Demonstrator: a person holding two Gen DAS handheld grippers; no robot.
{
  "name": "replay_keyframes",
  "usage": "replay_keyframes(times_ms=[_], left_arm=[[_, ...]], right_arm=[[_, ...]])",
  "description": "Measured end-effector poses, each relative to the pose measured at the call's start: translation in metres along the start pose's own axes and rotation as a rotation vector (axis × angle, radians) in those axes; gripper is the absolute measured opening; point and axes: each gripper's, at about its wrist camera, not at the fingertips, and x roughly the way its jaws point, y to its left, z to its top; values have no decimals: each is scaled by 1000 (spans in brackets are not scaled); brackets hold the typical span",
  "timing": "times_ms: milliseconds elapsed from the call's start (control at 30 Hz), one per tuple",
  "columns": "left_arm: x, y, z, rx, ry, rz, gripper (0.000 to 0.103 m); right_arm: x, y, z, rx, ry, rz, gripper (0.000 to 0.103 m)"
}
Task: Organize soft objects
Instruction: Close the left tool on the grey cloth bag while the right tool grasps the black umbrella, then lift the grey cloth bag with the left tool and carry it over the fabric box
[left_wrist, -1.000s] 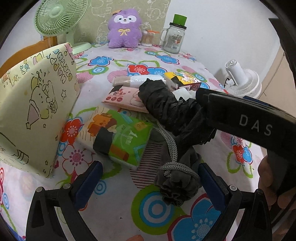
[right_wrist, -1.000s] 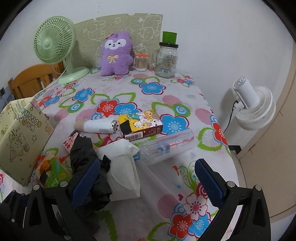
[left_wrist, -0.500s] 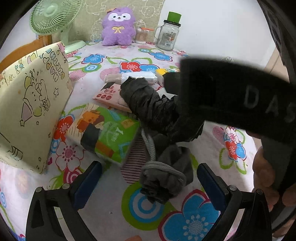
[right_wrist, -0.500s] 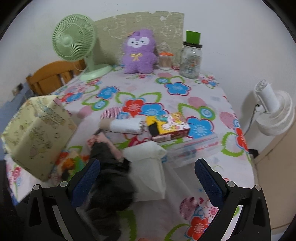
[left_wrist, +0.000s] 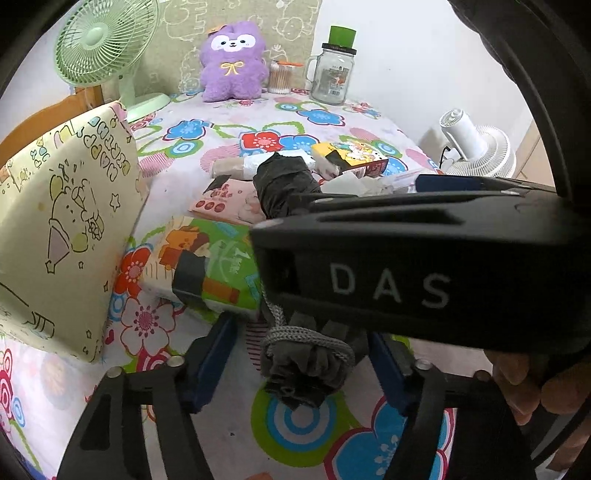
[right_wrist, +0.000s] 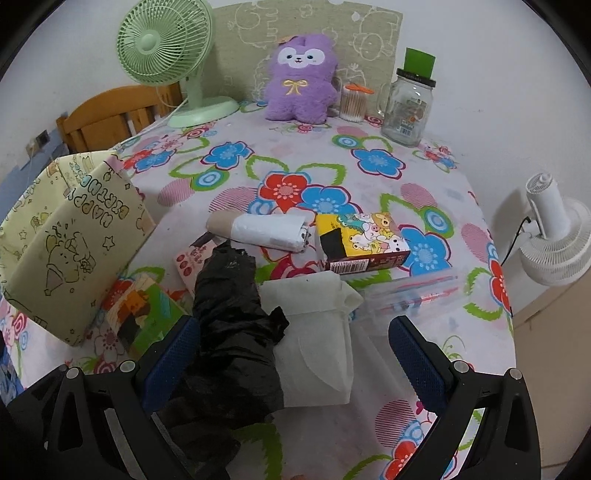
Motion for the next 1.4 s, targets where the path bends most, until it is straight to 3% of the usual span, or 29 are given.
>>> replay_keyframes(times_ms=[133,200,467,900,1400], left_arm=[[-1,4,3,9,1,-13,54],[0,4,5,15,1,-9,53],[-4,-1,-1,29,-3,4,49],[-16,0,-7,21,-17,11,49],[-20,3,-7,18,-19,6,49]], right_arm=[[1,-2,1,11,5,37,80],[1,-3,1,21,9,57,70],[-3,-5,1,57,0,85,49],[-12,-9,1,109,3,121,30],[-20,-10,3,118,-11,115,26]])
